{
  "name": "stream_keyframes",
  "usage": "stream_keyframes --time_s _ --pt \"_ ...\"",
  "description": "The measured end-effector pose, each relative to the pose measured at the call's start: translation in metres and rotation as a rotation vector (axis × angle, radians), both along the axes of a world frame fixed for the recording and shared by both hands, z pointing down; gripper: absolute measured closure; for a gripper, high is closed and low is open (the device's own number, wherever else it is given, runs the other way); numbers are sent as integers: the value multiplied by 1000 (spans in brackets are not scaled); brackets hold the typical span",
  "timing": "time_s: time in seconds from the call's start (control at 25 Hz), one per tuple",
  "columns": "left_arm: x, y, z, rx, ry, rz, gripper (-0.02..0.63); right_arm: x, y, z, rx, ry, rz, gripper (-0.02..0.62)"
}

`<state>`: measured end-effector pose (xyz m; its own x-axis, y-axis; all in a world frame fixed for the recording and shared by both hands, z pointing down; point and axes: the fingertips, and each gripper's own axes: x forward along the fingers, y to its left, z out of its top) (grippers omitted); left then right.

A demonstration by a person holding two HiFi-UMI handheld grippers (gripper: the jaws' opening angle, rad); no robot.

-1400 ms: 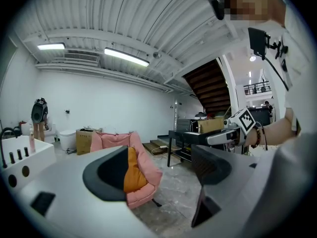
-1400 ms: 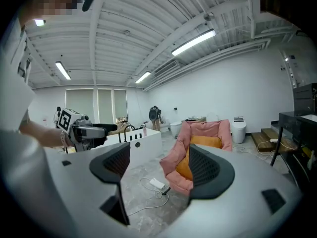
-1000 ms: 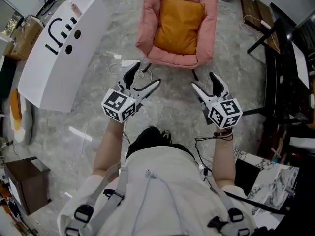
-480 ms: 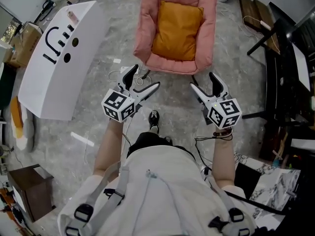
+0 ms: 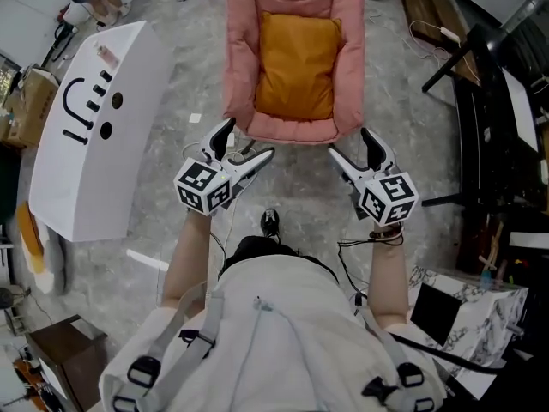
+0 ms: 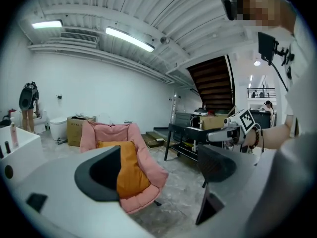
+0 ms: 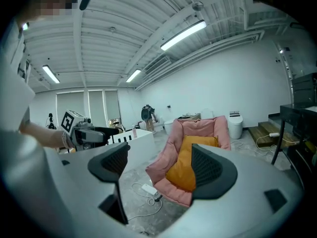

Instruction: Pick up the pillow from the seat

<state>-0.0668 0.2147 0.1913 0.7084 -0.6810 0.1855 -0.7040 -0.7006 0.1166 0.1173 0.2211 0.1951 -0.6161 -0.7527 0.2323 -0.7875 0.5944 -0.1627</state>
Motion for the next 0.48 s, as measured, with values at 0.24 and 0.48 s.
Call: stream_keyframes --time_s 0.24,0.48 --pt "-15 -45 1 -4 -11 33 133 -11 -39 3 -14 1 38 212" --pt "-33 -77 13 -24 -49 72 133 -22 -70 5 -24 3 79 212"
